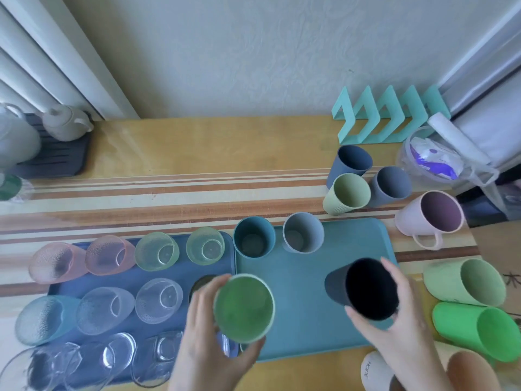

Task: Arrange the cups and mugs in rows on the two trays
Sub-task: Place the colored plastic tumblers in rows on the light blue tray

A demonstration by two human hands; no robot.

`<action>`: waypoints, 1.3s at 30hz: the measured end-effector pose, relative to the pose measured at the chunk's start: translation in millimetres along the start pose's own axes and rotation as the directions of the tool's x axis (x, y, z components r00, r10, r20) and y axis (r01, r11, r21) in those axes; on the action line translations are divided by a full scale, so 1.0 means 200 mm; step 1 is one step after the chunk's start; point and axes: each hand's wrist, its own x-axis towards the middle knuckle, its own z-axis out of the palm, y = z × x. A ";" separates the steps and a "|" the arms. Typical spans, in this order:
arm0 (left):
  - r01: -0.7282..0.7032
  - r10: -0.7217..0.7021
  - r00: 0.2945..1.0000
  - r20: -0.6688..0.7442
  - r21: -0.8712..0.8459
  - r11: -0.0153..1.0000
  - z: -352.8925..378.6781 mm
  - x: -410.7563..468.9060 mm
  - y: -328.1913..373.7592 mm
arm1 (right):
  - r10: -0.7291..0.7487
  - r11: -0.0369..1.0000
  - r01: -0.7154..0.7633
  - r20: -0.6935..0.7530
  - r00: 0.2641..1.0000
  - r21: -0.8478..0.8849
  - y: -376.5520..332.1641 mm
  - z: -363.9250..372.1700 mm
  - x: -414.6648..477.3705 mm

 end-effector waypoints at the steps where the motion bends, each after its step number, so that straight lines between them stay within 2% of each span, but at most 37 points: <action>1: -0.014 0.014 1.000 0.011 0.023 1.000 0.04 -0.03 -0.03 | 0.003 1.000 -0.003 0.003 1.000 0.005 0.02 0.03 -0.03; 4: 0.035 -0.035 0.999 0.029 0.012 0.999 0.15 -0.06 -0.06 | 0.007 1.000 -0.007 0.039 0.999 0.003 0.05 0.13 -0.08; 8: 0.058 -0.061 0.997 0.036 0.085 0.995 0.25 -0.02 -0.12 | -0.025 0.998 0.029 0.067 0.997 -0.052 0.08 0.23 -0.08; 18: 0.133 -0.142 0.989 0.039 0.175 0.976 0.40 0.00 -0.21 | 0.020 0.999 -0.017 0.088 0.996 -0.044 0.09 0.39 -0.04; 25: 0.123 -0.127 0.992 0.008 0.194 0.973 0.41 0.01 -0.22 | 0.054 0.998 -0.050 0.126 0.991 -0.037 0.11 0.42 -0.04; 34: 0.204 -0.216 0.975 0.045 0.192 0.960 0.40 0.02 -0.21 | 0.131 0.991 -0.133 0.151 0.980 0.002 0.12 0.39 -0.05; 39: 0.184 -0.195 0.981 0.024 0.229 0.956 0.41 0.03 -0.22 | 0.147 0.988 -0.152 0.166 0.975 0.020 0.13 0.39 -0.04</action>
